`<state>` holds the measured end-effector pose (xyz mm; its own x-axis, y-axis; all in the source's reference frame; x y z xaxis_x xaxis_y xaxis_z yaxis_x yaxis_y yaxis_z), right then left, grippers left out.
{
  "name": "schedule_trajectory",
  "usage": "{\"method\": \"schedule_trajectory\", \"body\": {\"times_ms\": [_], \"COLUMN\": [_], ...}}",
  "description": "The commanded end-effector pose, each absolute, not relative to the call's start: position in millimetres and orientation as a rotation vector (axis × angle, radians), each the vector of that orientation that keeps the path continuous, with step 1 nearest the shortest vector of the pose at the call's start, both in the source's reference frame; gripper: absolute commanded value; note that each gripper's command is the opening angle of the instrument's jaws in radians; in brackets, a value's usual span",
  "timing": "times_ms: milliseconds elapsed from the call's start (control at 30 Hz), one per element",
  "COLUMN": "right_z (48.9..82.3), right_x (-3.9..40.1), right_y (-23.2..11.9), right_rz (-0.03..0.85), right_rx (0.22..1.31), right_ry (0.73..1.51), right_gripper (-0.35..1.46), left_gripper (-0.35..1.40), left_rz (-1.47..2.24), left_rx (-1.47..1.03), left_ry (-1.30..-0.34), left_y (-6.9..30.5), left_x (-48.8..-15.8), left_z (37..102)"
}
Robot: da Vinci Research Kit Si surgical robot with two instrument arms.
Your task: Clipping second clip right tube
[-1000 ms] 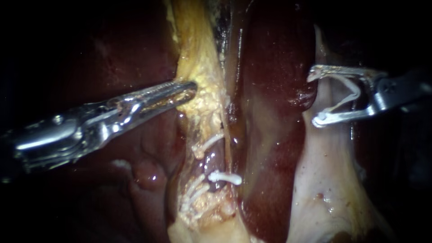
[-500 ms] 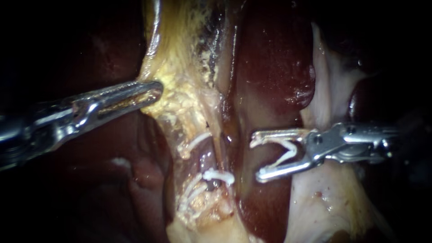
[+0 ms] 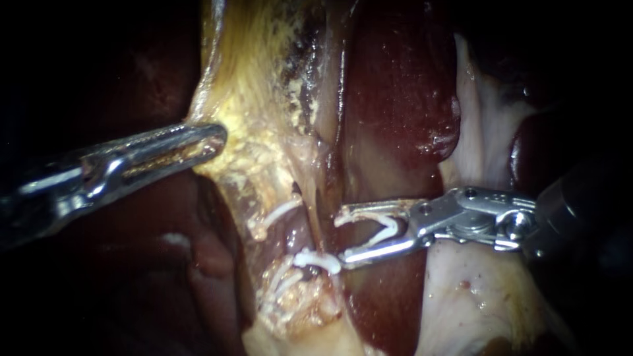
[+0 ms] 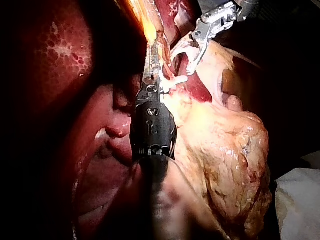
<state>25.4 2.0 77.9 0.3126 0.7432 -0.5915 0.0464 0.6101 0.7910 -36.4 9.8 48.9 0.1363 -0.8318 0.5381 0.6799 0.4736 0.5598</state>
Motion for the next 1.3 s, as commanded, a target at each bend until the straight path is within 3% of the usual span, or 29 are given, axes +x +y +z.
{"method": "schedule_trajectory", "body": {"times_ms": [33, 1300], "right_z": [78.0, 79.6], "right_x": [25.7, 30.6], "right_y": [2.0, 0.9], "right_rz": [0.531, 0.545], "right_rx": [0.818, 0.864], "right_ry": [1.181, 1.169], "right_gripper": [0.51, 0.39], "left_gripper": [-0.35, -0.35], "left_rz": [-1.103, -1.108], "left_rx": [0.197, 0.193], "left_ry": [-0.919, -0.917], "left_y": [9.8, 9.4], "left_x": [-36.5, -36.8], "left_z": [48.8, 48.1]}}
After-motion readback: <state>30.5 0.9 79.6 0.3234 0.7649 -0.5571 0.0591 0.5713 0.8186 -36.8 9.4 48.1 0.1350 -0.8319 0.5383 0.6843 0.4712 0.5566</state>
